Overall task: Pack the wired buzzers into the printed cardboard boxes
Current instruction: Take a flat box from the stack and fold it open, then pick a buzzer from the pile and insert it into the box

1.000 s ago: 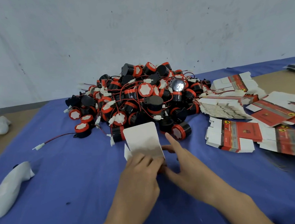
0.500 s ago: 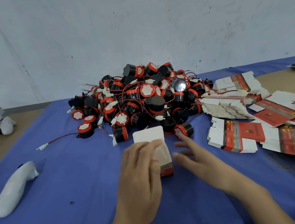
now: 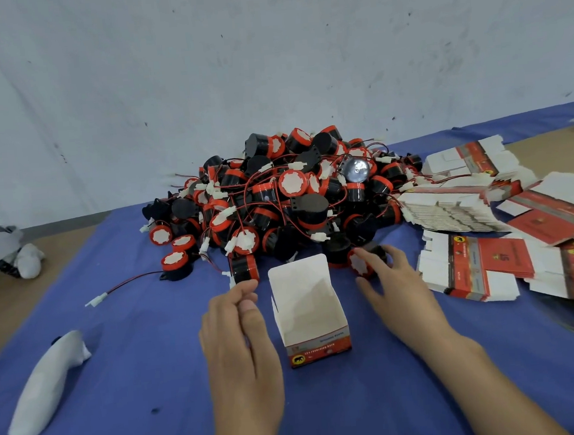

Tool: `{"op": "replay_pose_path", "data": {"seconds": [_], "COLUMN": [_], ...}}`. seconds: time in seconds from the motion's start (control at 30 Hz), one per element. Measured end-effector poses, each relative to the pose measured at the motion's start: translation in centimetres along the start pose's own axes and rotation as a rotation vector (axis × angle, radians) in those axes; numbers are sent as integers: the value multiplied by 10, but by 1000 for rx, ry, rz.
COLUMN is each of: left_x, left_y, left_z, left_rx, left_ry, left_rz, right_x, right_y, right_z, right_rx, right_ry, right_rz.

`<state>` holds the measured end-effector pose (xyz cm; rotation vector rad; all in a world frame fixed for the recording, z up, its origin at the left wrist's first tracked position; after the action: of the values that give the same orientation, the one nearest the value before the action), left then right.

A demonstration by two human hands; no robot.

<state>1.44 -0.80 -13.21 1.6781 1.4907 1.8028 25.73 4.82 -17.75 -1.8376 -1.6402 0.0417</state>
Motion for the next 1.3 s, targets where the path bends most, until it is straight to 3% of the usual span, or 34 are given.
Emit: {"op": "replay_pose_path", "data": {"seconds": [0.17, 0.37, 0.6, 1.03, 1.3], "left_x": [-9, -14, -15, -5, -14], "left_y": [-3, 3, 1, 0, 19], "left_z": [-2, 3, 16, 31, 29], "left_rx": [-29, 15, 34, 101, 106], "left_ry": [-9, -30, -37, -95, -93], "left_rz": [-36, 50, 72, 121, 257], "right_x": [5, 11, 12, 19, -8], "right_y": [11, 21, 3, 4, 1], "right_z": [-2, 0, 12, -45, -86], "right_rx": [189, 250, -242, 343, 319], "right_ry": [130, 129, -43, 196, 394], "right_rz": [105, 187, -21, 69, -22]}}
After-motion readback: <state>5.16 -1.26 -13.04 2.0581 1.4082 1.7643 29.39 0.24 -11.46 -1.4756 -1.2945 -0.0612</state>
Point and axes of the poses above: each hand's wrist, its own x-axis towards the middle knuckle, its own z-axis out of the palm, y = z × x, the point moved 6 cm from there along x, towards the middle knuckle, and after that the axes turned 4 degrees about y, right-handed, at the moved point
